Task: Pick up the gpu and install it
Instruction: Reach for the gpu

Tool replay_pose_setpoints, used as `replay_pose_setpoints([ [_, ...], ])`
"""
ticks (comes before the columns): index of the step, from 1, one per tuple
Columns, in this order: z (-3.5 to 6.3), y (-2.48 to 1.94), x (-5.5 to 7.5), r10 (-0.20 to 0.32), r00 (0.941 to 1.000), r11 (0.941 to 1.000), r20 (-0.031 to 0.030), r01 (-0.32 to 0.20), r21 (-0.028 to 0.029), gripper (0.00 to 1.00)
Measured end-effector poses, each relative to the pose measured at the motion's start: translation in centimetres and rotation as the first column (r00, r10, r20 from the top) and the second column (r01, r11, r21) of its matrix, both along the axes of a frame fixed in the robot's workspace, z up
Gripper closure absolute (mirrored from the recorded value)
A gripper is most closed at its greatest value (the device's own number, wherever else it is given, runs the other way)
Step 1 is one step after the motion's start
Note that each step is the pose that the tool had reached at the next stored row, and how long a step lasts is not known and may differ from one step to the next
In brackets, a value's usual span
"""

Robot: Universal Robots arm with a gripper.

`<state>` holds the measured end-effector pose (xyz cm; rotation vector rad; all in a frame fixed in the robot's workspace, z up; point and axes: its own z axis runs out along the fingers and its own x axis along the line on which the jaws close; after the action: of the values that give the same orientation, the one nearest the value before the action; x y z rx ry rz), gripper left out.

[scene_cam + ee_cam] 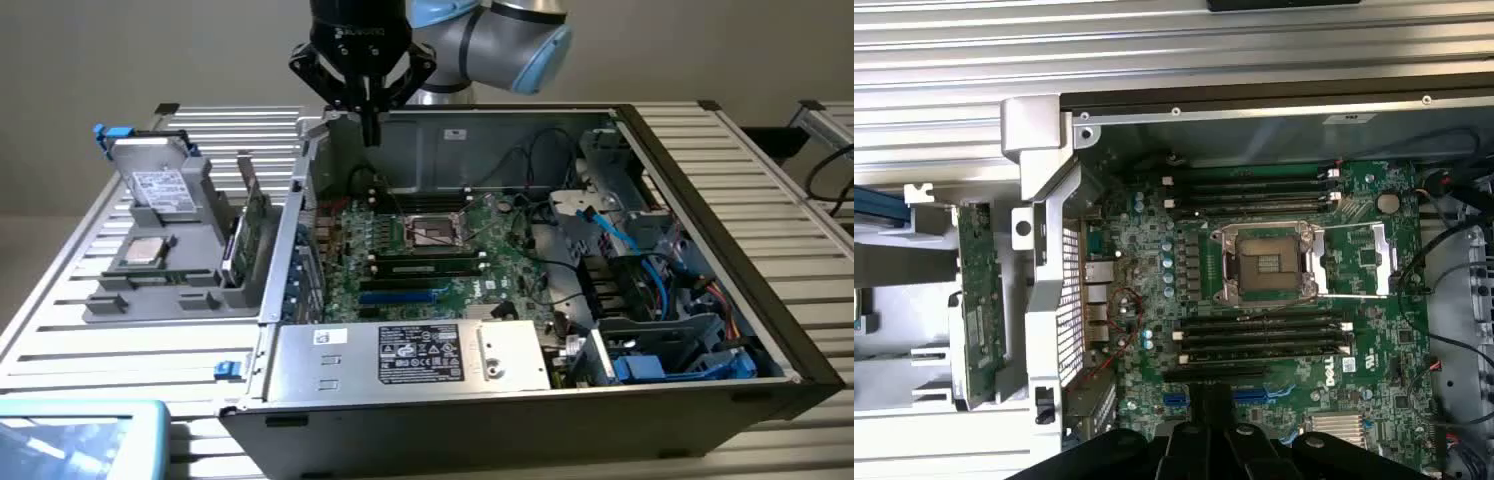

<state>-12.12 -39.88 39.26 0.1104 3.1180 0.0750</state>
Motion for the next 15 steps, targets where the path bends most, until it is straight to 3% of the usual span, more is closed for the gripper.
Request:
replay_pose_setpoints([
  [11,0.0,0.0,0.0,0.0,1.0,1.0,-0.0001,0.0,-0.0001,0.88],
  [15,-0.03,0.07,-1.1,0.0,1.0,1.0,-0.0002,0.0,-0.0001,0.88],
])
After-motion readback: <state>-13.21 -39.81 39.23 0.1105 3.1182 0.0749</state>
